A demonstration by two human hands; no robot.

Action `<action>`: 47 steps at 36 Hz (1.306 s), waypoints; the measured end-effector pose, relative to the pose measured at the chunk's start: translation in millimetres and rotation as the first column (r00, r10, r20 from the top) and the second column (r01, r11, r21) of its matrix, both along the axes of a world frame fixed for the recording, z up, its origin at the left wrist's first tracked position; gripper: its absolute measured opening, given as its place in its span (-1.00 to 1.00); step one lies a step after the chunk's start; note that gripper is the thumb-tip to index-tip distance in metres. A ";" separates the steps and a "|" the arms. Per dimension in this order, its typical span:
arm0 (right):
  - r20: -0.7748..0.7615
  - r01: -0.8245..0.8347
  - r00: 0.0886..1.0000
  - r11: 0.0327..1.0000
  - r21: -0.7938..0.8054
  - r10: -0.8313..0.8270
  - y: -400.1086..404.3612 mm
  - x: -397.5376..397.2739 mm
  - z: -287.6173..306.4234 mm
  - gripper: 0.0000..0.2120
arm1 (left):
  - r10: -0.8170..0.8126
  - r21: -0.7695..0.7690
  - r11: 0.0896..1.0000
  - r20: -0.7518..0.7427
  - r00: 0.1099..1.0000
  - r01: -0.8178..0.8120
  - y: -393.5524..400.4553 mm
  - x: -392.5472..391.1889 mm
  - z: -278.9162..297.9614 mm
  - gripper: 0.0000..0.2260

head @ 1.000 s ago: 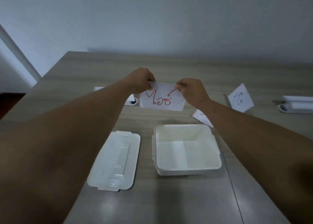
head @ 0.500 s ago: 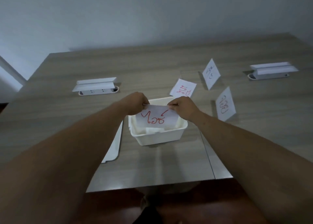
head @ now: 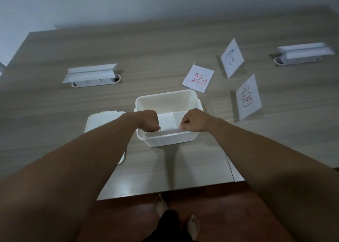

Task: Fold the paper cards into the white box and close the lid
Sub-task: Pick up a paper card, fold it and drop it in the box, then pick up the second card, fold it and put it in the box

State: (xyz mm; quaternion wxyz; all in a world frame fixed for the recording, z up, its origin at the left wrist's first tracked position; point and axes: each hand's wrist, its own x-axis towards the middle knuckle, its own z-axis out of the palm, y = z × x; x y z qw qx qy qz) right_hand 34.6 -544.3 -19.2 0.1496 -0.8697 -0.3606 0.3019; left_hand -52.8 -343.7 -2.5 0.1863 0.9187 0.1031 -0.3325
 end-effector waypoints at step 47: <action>-0.020 0.801 0.578 0.562 0.208 -0.816 -205.7 179.5 -16.6 -0.79 | -0.146 0.166 0.981 0.298 0.943 0.099 -201.2 252.0 2.7 -0.41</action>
